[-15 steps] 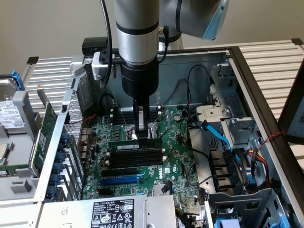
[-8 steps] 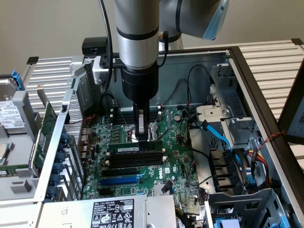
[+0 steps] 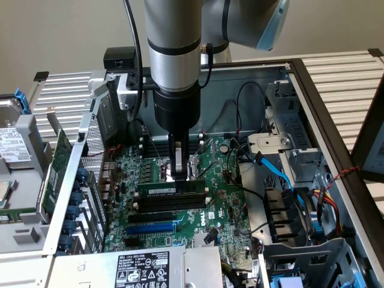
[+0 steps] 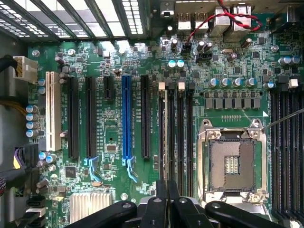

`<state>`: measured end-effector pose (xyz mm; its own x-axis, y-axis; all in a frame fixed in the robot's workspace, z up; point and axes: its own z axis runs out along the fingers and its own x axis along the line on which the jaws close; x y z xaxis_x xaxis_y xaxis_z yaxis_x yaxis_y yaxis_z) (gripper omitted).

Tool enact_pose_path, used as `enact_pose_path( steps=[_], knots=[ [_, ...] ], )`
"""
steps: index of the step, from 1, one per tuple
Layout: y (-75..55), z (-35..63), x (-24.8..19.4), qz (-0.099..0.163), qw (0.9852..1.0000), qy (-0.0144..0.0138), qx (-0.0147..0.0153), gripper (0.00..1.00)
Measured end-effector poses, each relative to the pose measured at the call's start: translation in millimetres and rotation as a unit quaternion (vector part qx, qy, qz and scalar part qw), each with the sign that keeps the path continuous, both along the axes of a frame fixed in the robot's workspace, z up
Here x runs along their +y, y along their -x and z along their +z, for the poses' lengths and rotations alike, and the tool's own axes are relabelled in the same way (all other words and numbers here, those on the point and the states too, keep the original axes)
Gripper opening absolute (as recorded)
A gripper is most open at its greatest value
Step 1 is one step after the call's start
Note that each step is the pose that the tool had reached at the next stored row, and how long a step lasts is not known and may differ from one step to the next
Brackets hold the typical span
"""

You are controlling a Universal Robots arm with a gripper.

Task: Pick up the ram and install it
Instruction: 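Insert the ram into the slot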

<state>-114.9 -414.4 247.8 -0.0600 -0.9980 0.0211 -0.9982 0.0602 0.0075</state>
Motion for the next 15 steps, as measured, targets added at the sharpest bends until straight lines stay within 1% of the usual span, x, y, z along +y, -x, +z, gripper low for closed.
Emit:
enact_pose_path(
  steps=[2, 5, 7, 8, 15],
  knots=[
    [0.0, -0.2, -1.7, 0.000, 1.0000, -0.0026, 0.0001, 0.12],
    [0.0, -1.1, -1.8, 0.000, 1.0000, -0.0055, 0.0002, 0.12],
    [0.0, -1.8, -2.0, 0.000, 1.0000, -0.0068, 0.0003, 0.12],
    [0.0, -2.1, -2.0, 0.000, 1.0000, -0.0072, 0.0005, 0.12],
    [0.0, -5.2, -2.1, 0.000, 1.0000, -0.0072, 0.0026, 0.12]
  ],
)
